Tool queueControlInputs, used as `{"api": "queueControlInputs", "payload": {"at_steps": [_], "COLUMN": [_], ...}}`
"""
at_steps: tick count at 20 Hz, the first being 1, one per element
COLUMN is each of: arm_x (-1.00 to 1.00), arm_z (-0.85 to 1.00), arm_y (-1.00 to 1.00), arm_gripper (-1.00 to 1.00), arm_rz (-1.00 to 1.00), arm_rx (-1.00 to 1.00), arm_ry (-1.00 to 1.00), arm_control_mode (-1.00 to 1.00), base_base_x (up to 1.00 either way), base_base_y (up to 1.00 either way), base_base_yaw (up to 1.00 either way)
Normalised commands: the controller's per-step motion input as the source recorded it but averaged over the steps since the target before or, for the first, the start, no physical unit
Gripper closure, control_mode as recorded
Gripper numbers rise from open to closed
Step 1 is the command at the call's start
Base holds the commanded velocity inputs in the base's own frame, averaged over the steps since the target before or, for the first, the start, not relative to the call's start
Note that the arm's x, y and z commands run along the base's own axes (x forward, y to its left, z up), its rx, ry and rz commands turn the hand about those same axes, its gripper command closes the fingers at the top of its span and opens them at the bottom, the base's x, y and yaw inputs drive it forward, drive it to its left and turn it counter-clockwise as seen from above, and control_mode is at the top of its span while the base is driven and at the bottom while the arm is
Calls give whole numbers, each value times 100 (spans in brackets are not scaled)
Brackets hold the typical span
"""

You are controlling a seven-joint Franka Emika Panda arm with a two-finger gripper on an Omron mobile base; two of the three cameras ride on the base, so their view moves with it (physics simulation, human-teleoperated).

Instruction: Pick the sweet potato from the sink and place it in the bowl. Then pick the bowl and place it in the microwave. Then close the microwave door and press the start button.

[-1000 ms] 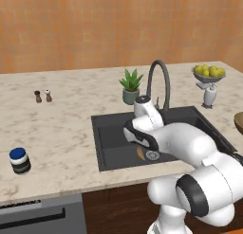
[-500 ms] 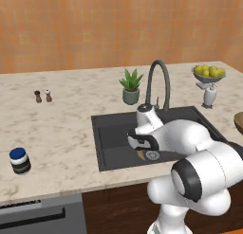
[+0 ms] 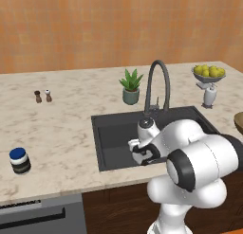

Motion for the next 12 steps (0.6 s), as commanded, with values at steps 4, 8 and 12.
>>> {"api": "queueControlInputs", "payload": {"at_steps": [4, 8, 12], "arm_x": [39, 33, 7], "arm_z": [-11, -12, -19], "arm_y": [0, 0, 17], "arm_gripper": [-100, -100, -100], "arm_rz": [0, 0, -6], "arm_rx": [0, 0, 0], "arm_ry": [1, 1, 1], "arm_control_mode": [-100, -100, -100], "base_base_x": [0, 0, 0], "base_base_y": [0, 0, 0], "base_base_yaw": [0, 0, 0]}}
